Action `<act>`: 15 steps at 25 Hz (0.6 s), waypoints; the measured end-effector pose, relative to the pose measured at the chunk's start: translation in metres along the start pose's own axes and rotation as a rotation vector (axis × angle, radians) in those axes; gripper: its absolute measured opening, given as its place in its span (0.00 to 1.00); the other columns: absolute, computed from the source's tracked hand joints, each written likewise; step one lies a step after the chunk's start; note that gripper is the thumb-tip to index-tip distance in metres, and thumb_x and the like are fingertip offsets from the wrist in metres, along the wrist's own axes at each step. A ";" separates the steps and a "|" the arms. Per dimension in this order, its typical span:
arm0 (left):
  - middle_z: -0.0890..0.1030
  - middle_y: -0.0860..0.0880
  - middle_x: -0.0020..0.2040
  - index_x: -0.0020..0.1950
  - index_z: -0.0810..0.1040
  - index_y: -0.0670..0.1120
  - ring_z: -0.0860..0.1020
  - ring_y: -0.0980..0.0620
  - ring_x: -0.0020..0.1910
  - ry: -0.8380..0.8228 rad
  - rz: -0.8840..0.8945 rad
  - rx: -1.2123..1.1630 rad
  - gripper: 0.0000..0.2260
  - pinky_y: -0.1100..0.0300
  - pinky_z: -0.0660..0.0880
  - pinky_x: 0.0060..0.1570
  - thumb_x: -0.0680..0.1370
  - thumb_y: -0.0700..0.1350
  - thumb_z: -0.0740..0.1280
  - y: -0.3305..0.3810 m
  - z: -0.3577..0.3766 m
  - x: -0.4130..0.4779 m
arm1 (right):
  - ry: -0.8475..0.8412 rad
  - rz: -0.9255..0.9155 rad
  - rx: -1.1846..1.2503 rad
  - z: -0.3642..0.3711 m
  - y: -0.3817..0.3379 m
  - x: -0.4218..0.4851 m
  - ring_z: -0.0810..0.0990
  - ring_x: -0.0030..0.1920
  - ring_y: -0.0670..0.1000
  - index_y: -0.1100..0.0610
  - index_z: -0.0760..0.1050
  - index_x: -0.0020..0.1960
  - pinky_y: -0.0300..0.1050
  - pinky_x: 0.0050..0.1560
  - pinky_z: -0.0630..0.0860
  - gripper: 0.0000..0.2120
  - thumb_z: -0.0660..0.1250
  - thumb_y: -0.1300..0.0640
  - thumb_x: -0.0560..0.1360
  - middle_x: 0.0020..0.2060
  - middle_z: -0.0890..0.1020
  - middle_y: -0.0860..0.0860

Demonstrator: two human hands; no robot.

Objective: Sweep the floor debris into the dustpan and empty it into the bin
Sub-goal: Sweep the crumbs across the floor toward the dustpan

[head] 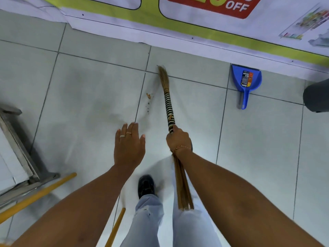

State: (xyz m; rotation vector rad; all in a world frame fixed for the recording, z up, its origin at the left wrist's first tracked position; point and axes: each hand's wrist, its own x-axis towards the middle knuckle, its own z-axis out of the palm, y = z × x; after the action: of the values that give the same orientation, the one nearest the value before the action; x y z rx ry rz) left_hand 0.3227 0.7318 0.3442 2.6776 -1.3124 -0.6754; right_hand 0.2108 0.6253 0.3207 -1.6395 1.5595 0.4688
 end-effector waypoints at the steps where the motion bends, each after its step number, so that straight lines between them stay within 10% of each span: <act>1: 0.75 0.37 0.65 0.67 0.69 0.36 0.69 0.37 0.68 0.001 0.010 -0.003 0.20 0.42 0.63 0.69 0.78 0.46 0.58 0.010 0.001 0.014 | 0.003 0.016 -0.046 -0.016 0.000 0.021 0.75 0.61 0.61 0.59 0.67 0.70 0.47 0.56 0.73 0.20 0.56 0.59 0.78 0.62 0.77 0.60; 15: 0.68 0.39 0.72 0.72 0.62 0.38 0.61 0.40 0.74 -0.087 -0.139 -0.004 0.22 0.46 0.55 0.73 0.80 0.46 0.57 0.100 0.012 0.159 | -0.198 -0.186 -0.658 -0.126 0.016 0.162 0.78 0.57 0.60 0.58 0.68 0.69 0.50 0.51 0.76 0.19 0.54 0.59 0.80 0.58 0.78 0.59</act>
State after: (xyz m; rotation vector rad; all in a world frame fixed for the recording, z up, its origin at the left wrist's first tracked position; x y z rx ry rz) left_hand 0.3289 0.5484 0.3040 2.7859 -1.1485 -0.8172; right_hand 0.1906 0.4261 0.2729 -2.1194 1.1483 1.0887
